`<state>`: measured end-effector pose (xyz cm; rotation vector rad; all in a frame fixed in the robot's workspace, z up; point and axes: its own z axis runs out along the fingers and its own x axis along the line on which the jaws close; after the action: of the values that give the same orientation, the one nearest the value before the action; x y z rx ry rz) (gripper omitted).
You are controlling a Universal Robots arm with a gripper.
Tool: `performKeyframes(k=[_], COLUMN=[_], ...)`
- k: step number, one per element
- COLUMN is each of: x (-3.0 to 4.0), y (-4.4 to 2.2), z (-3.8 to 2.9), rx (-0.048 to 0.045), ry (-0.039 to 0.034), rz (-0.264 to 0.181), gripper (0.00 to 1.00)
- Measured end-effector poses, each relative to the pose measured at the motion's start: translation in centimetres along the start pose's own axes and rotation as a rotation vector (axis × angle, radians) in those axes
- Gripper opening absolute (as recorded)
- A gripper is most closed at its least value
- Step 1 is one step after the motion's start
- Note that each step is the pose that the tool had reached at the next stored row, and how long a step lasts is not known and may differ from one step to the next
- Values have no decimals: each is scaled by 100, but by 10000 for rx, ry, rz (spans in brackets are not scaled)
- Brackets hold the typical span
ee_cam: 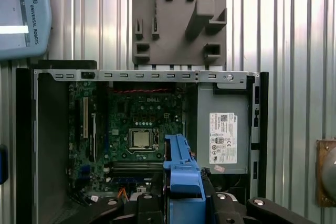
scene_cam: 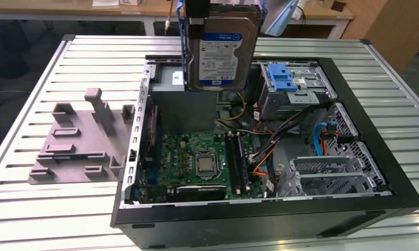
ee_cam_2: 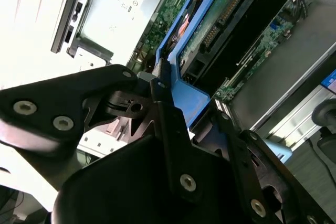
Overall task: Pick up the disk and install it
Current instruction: 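Pick up the disk, then insert the disk into the insertion slot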
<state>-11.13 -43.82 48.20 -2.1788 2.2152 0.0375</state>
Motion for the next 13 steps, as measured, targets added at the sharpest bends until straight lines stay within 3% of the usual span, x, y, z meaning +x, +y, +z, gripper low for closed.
performKeyframes(k=[6,13], x=[-2,-2], y=[-130,-136], z=[5,5], rx=[0,0], ry=[0,0], rz=[-2,0], gripper=[37,37])
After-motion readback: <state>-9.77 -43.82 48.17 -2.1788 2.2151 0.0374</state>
